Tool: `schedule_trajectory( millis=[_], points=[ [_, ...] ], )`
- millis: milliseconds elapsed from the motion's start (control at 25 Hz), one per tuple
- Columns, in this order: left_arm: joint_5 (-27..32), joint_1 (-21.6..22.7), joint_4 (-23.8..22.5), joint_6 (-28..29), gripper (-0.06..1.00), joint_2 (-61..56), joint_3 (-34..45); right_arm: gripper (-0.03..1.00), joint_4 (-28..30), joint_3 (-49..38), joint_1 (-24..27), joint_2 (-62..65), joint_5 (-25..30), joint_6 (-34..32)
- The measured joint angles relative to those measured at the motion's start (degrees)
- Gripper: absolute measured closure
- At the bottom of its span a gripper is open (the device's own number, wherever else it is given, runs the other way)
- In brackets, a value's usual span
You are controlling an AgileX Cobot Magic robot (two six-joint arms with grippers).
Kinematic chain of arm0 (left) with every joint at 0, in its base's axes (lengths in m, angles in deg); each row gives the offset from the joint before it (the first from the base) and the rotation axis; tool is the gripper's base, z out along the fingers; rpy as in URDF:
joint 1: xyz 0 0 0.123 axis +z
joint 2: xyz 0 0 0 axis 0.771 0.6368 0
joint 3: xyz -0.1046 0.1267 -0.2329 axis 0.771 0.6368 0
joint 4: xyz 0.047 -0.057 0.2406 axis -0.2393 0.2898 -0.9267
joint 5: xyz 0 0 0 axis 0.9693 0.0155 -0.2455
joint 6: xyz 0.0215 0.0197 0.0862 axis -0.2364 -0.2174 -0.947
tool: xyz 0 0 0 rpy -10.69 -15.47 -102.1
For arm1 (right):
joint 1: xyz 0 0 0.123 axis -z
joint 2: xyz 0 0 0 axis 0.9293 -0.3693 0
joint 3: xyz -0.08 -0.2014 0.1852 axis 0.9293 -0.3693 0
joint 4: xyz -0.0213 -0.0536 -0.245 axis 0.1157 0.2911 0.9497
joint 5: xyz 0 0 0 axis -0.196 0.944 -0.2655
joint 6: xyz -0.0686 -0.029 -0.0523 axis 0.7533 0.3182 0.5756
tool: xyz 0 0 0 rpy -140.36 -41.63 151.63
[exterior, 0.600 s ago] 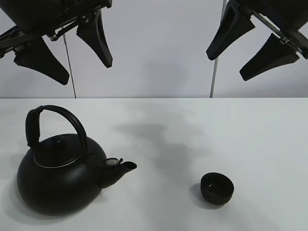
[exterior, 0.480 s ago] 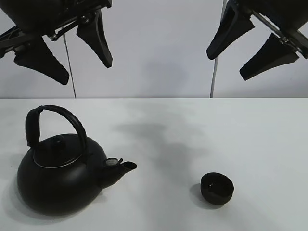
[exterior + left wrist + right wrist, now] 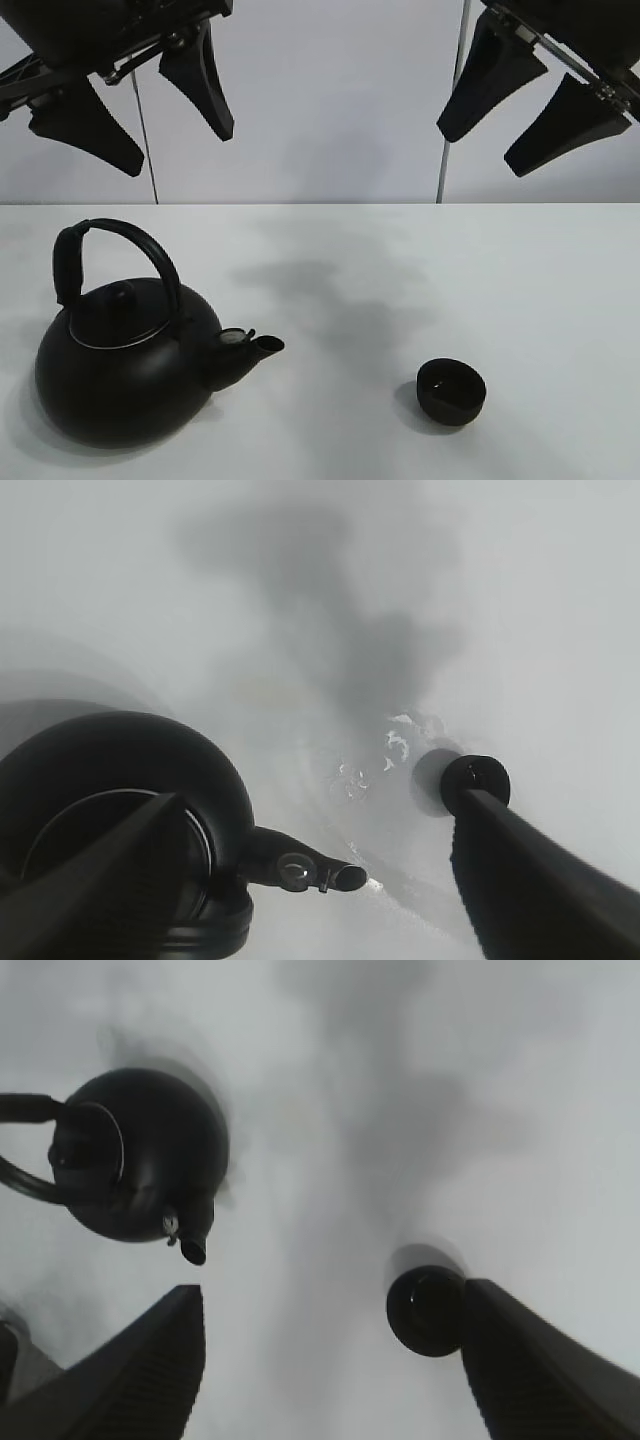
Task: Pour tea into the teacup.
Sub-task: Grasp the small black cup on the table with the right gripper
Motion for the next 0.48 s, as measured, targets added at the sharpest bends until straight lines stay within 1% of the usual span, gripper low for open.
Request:
schedule_trajectory(
  millis=[80,160,240,320,400,480],
  points=[
    [0.0,0.0,0.0,0.0,0.41,0.0,0.0,0.47,1.42,0.0,-0.41,0.0,1.41,2.12],
    [0.0,0.0,0.0,0.0,0.41,0.0,0.0,0.47,4.48,0.0,-2.13,0.0,1.96,3.01],
    [0.0,0.0,0.0,0.0,0.41,0.0,0.0,0.47,7.71,0.0,-5.2,0.0,2.52,3.15],
    [0.0,0.0,0.0,0.0,0.41,0.0,0.0,0.47,12.34,0.0,-9.55,0.0,2.51,2.38],
    [0.0,0.0,0.0,0.0,0.41,0.0,0.0,0.46,16.29,0.0,-13.56,0.0,2.36,0.49],
    [0.0,0.0,0.0,0.0,0.41,0.0,0.0,0.42,21.13,0.0,-16.81,0.0,1.9,-2.11]
  ],
)
